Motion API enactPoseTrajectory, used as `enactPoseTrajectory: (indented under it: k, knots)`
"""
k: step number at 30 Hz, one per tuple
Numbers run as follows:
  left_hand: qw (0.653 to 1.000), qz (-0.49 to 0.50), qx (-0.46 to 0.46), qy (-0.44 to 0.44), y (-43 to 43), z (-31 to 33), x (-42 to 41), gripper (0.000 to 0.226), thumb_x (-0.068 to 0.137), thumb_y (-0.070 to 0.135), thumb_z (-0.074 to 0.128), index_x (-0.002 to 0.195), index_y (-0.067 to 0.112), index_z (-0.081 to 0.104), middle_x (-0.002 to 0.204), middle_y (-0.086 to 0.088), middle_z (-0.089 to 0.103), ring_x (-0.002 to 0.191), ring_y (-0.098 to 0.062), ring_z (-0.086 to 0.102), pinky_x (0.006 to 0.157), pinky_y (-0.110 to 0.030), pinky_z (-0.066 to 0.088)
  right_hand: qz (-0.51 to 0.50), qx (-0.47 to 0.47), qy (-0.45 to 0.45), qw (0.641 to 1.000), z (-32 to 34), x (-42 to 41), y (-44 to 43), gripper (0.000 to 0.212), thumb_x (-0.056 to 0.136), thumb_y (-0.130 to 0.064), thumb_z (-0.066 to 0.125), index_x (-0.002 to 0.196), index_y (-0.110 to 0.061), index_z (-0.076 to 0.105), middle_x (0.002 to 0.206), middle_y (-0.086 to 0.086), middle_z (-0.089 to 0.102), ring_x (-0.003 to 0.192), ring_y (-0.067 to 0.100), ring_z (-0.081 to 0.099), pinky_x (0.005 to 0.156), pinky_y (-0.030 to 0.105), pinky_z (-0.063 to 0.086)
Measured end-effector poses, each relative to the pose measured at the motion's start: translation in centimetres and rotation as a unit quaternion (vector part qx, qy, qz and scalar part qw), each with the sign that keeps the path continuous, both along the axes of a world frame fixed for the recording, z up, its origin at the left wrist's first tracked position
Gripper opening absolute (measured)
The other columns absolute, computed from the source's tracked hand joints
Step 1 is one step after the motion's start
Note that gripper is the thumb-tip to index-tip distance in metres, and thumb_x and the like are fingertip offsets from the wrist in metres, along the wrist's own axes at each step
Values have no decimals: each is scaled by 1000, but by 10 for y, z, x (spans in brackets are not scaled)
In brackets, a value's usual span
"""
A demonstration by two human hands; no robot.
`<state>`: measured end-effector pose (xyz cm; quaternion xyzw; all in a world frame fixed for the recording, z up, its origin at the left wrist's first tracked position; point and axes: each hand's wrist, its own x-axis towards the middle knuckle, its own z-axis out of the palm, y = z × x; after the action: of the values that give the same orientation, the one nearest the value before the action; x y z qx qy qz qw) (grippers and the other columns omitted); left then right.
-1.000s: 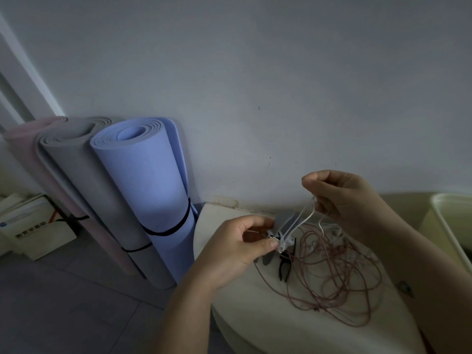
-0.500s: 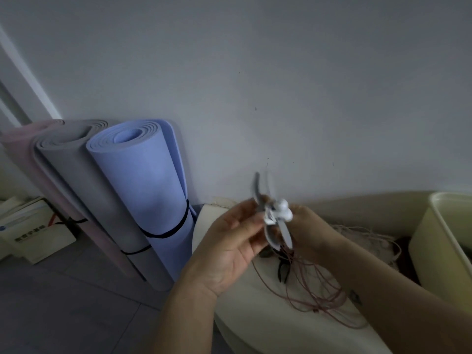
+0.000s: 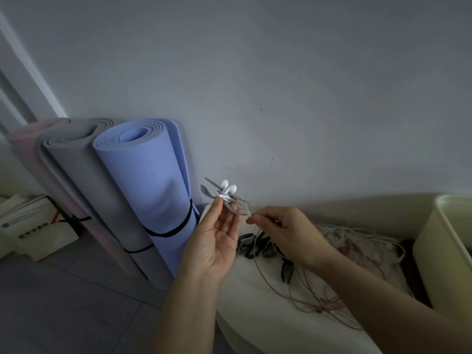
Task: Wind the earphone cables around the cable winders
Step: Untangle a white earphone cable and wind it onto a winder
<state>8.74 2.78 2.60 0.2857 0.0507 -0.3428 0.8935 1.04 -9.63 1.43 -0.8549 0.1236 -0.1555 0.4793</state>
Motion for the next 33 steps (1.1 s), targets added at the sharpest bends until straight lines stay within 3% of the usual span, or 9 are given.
enactPoseTrajectory:
  k: [5, 8, 14, 17, 21, 25, 29, 31, 33]
  knots:
    - [999, -45, 4, 7, 2, 4, -1, 40, 73, 12, 65, 112, 3, 65, 107, -11, 71, 98, -18, 66, 83, -32, 57, -1, 246, 30, 969, -4, 4, -3, 26, 99, -14, 45, 87, -15, 68, 77, -4, 63, 50, 6, 47, 60, 21, 49]
    - [998, -54, 5, -9, 3, 7, -1, 32, 74, 12, 63, 104, 3, 68, 104, -11, 72, 92, -18, 70, 81, -30, 58, 7, 322, 7, 947, -2, 4, -6, 23, 98, -16, 45, 100, -14, 68, 73, 1, 59, 50, 10, 40, 55, 19, 45]
    - [996, -88, 17, -30, 4, 12, -7, 22, 78, 11, 61, 90, 1, 77, 103, -14, 73, 91, -20, 72, 82, -31, 58, 49, 311, -40, 948, -3, 6, -8, 36, 87, -40, 57, 108, -13, 67, 96, 6, 67, 81, 20, 59, 76, 29, 50]
    - [993, -102, 25, -47, 4, 15, -10, 21, 80, 11, 59, 82, 4, 79, 100, -13, 74, 89, -18, 73, 78, -29, 59, 54, 308, -78, 947, 0, 6, -9, 32, 84, -38, 62, 101, -12, 68, 88, 5, 68, 88, 26, 63, 87, 38, 53]
    - [989, -123, 42, -68, 3, 15, -11, 21, 78, 11, 60, 86, 5, 78, 103, -13, 73, 89, -19, 73, 73, -28, 60, 33, 319, -93, 943, 3, 6, -10, 23, 94, -22, 54, 92, -4, 68, 74, 4, 66, 71, 24, 59, 69, 28, 50]
    - [977, -166, 49, -126, 2, 15, -13, 24, 79, 11, 57, 88, 9, 79, 95, -10, 74, 80, -14, 71, 78, -28, 58, 49, 374, -50, 925, 0, 7, -17, 32, 97, -22, 49, 97, 7, 64, 77, 13, 57, 71, 31, 38, 72, 40, 35]
    - [976, -160, 36, -145, 2, 12, -13, 26, 79, 10, 55, 91, 9, 78, 98, -11, 74, 87, -15, 71, 88, -31, 53, 84, 401, 35, 912, 3, 0, -14, 40, 95, -13, 43, 64, -15, 69, 60, -1, 52, 57, 13, 35, 59, 25, 29]
    - [978, -139, 37, -148, 1, 12, -12, 26, 77, 11, 56, 90, 10, 79, 101, -11, 74, 89, -14, 71, 90, -32, 51, 63, 368, 58, 926, 3, -3, -9, 44, 96, -10, 44, 61, -16, 69, 55, -5, 51, 51, 9, 32, 55, 23, 27]
    - [983, -106, 41, -146, 1, 9, -9, 28, 76, 12, 58, 97, 8, 77, 108, -12, 72, 92, -14, 71, 90, -31, 52, 36, 241, 79, 967, 7, -6, -3, 40, 99, -17, 46, 64, -15, 64, 45, -10, 49, 42, 4, 32, 48, 17, 27]
